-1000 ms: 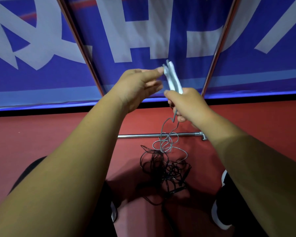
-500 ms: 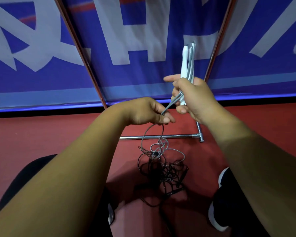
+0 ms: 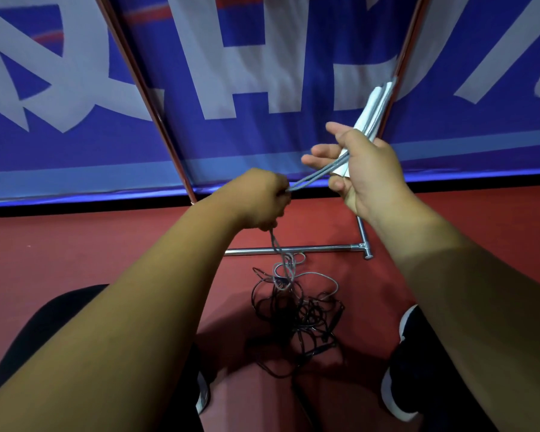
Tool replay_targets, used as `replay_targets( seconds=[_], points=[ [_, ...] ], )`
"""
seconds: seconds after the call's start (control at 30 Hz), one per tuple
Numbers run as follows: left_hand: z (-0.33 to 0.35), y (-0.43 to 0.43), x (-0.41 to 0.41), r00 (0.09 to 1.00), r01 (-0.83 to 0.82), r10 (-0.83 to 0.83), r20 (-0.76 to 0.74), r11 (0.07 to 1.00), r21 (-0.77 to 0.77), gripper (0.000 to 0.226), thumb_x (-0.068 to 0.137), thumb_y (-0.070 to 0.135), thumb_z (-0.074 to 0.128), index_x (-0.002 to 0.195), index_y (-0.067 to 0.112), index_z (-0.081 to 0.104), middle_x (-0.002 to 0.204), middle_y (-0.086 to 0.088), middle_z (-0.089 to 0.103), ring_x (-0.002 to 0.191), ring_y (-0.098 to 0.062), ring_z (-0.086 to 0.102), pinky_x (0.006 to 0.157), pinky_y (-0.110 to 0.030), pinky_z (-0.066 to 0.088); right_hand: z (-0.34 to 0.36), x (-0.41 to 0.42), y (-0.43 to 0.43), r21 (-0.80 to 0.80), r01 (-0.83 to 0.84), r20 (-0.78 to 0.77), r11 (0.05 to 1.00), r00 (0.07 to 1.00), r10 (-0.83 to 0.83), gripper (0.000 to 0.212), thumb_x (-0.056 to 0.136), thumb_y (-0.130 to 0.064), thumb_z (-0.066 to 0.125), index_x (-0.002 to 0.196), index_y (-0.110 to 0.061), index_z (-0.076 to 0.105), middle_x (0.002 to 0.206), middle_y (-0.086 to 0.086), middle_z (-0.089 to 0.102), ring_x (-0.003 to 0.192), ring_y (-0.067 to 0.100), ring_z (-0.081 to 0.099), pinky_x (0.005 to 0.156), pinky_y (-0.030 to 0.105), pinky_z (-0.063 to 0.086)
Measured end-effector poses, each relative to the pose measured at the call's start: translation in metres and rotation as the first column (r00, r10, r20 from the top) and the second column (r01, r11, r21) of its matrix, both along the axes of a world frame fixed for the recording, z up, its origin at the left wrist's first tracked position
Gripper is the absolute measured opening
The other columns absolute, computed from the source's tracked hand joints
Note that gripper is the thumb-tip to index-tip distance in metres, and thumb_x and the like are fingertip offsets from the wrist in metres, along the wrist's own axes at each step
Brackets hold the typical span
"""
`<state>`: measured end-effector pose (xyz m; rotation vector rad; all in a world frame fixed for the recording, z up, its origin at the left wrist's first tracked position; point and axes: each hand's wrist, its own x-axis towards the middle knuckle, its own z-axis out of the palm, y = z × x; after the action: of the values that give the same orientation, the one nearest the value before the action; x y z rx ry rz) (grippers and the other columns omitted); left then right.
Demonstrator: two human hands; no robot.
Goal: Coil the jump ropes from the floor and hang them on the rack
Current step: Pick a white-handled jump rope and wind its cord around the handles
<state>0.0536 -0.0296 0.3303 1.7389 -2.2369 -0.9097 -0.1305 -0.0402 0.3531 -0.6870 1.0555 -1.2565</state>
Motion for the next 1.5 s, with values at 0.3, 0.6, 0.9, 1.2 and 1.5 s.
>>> replay_targets(
  seconds=[0.3,0.6,0.9,1.2,1.5],
  points=[
    [0.021,0.006,0.005,0.792,0.033,0.164,-0.588,0.95,0.31,0.047,0.106,0.036,0.057,0.114,-0.01,0.062,0.105,-0.016,0.069,0.104,-0.019,0.069,0.107,-0.038,0.054,-0.008,-0.016,-0.012,0.074,0.122,0.221,0.99,0.966,-0.136,0.034,0.102,-0.009,0.066,0.135,-0.016,0.065,0.068,-0.003,0.06,0.053,0.005,0.052,0.037,0.015,0.026],
    [0.025,0.008,0.02,0.902,0.199,-0.071,-0.426,0.944,0.263,0.021,0.099,0.033,0.07,0.114,0.021,0.081,0.112,-0.011,0.077,0.093,-0.014,0.065,0.108,-0.033,0.049,-0.006,-0.014,-0.007,0.045,-0.009,-0.144,0.999,0.989,0.015,0.03,0.104,-0.024,0.063,0.133,-0.017,0.068,0.068,-0.007,0.07,0.055,0.012,0.065,0.044,0.021,0.039],
    [0.023,0.002,0.028,0.986,0.12,-0.107,-0.131,0.988,0.096,0.012,0.104,0.025,0.063,0.095,0.022,0.071,0.089,0.011,0.078,0.074,-0.009,0.072,0.071,-0.029,0.054,0.008,-0.013,0.005,0.027,-0.292,-0.296,0.956,0.911,0.287,0.033,0.11,-0.025,0.052,0.143,-0.024,0.058,0.097,0.013,0.081,0.093,0.037,0.08,0.065,0.048,0.066],
    [0.02,-0.007,0.035,0.988,-0.105,0.075,-0.136,0.967,-0.234,0.01,0.095,0.015,0.069,0.096,0.023,0.074,0.084,0.003,0.076,0.069,0.001,0.063,0.059,-0.011,0.044,0.001,-0.004,0.017,0.173,-0.614,-0.2,0.77,0.744,0.638,0.063,0.108,-0.017,0.06,0.162,-0.039,0.037,0.122,0.016,0.073,0.102,0.045,0.077,0.085,0.047,0.066],
    [0.022,-0.005,0.035,0.985,-0.095,0.051,-0.163,0.957,-0.273,0.019,0.093,0.01,0.068,0.086,0.027,0.065,0.081,0.012,0.071,0.075,-0.001,0.063,0.071,-0.018,0.049,0.006,-0.008,0.028,0.259,-0.861,0.013,0.438,0.456,0.89,0.059,0.095,-0.003,0.066,0.148,0.001,0.04,0.133,0.027,0.07,0.122,0.042,0.07,0.099,0.043,0.061]
  ],
)
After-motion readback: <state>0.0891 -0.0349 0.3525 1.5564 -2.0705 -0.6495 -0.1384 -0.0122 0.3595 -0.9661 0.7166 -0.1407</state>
